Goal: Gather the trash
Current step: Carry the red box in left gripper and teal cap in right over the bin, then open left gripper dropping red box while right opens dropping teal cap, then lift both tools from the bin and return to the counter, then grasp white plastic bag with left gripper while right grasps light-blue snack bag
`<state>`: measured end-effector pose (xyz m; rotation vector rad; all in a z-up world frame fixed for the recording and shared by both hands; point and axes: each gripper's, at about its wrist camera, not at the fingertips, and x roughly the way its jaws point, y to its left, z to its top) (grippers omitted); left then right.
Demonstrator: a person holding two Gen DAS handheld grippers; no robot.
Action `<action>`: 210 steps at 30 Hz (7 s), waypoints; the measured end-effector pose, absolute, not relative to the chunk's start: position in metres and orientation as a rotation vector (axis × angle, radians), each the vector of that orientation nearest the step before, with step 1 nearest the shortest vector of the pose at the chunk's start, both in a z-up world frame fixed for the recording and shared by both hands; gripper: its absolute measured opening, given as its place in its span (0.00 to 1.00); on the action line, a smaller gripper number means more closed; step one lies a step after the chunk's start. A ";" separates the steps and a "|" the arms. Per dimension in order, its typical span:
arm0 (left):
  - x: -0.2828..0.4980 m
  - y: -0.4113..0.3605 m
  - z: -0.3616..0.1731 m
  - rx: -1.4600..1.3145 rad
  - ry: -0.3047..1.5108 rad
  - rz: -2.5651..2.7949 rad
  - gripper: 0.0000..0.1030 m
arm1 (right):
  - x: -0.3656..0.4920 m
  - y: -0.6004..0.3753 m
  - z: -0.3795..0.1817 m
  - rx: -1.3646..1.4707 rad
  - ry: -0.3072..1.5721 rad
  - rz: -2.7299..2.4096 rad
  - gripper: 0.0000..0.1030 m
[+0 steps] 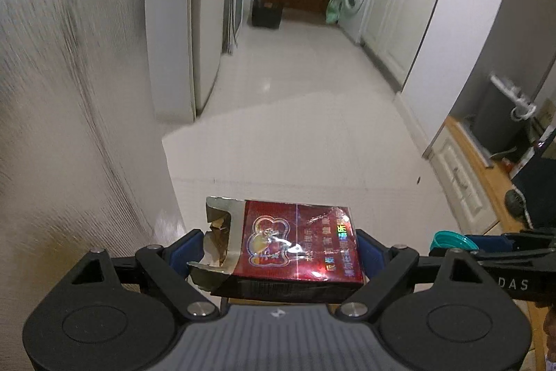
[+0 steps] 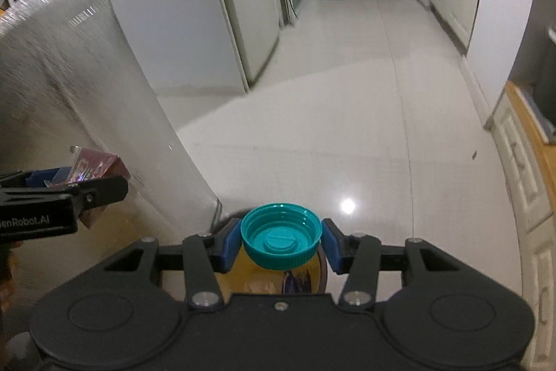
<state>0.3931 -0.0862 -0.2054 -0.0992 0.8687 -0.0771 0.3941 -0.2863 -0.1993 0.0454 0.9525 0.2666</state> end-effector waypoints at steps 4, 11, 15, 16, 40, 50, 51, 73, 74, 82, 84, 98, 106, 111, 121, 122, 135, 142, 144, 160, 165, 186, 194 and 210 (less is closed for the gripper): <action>0.410 -0.080 -0.243 -0.123 0.931 -0.076 0.87 | 0.411 -0.277 -0.232 0.038 1.014 0.265 0.49; 0.425 -0.071 -0.306 -0.177 1.046 -0.075 0.87 | 0.423 -0.256 -0.301 -0.043 1.145 0.341 0.49; 0.431 -0.065 -0.337 -0.210 1.101 -0.072 0.87 | 0.425 -0.244 -0.338 -0.080 1.223 0.370 0.49; 0.434 -0.063 -0.346 -0.227 1.126 -0.065 0.87 | 0.426 -0.241 -0.347 -0.084 1.243 0.379 0.49; 0.481 -0.068 -0.417 -0.382 1.190 -0.149 0.89 | 0.449 -0.223 -0.420 0.071 1.417 0.412 0.55; 0.486 -0.071 -0.424 -0.281 1.283 -0.126 1.00 | 0.446 -0.234 -0.416 0.063 1.426 0.399 0.70; 0.485 -0.071 -0.425 -0.271 1.293 -0.125 1.00 | 0.446 -0.236 -0.415 0.066 1.421 0.395 0.72; 0.465 -0.063 -0.406 -0.098 1.393 -0.077 1.00 | 0.435 -0.240 -0.401 0.092 1.339 0.358 1.00; 0.463 -0.060 -0.402 -0.099 1.389 -0.063 1.00 | 0.435 -0.240 -0.401 0.092 1.335 0.356 1.00; 0.447 -0.048 -0.376 -0.081 1.359 -0.016 1.00 | 0.433 -0.251 -0.378 0.108 1.306 0.330 1.00; 0.443 -0.045 -0.365 -0.083 1.338 -0.013 1.00 | 0.432 -0.253 -0.370 0.113 1.293 0.327 1.00; 0.402 -0.037 -0.299 -0.070 1.237 -0.008 1.00 | 0.414 -0.268 -0.309 0.136 1.217 0.295 1.00; 0.374 -0.041 -0.263 -0.063 1.171 -0.020 1.00 | 0.394 -0.272 -0.270 0.133 1.161 0.282 1.00; 0.357 -0.043 -0.241 -0.063 1.130 -0.020 1.00 | 0.380 -0.274 -0.248 0.136 1.120 0.282 1.00; 0.327 -0.039 -0.195 -0.090 1.036 -0.016 1.00 | 0.347 -0.285 -0.197 0.106 1.046 0.300 1.00; 0.324 -0.039 -0.190 -0.089 1.023 -0.014 1.00 | 0.344 -0.286 -0.192 0.108 1.036 0.302 1.00; 0.278 -0.058 -0.104 -0.077 0.814 -0.056 1.00 | 0.302 -0.301 -0.106 0.110 0.823 0.329 1.00; 0.247 -0.068 -0.045 -0.060 0.663 -0.069 1.00 | 0.280 -0.303 -0.050 0.107 0.671 0.358 1.00; 0.239 -0.068 -0.027 -0.049 0.622 -0.064 1.00 | 0.274 -0.302 -0.036 0.104 0.628 0.367 1.00; 0.197 -0.035 0.099 0.023 0.315 -0.012 1.00 | 0.273 -0.253 0.046 0.156 0.381 0.454 1.00; 0.201 -0.006 0.115 0.022 0.278 0.021 1.00 | 0.279 -0.229 0.058 0.168 0.339 0.490 1.00; 0.230 0.177 0.060 -0.199 0.354 0.253 1.00 | 0.331 -0.091 0.044 0.150 0.348 0.546 1.00; 0.234 0.225 0.032 -0.344 0.438 0.348 1.00 | 0.354 -0.059 0.023 0.174 0.393 0.609 1.00; 0.263 0.235 0.007 -0.285 0.576 0.393 0.94 | 0.370 -0.017 0.008 0.171 0.392 0.697 1.00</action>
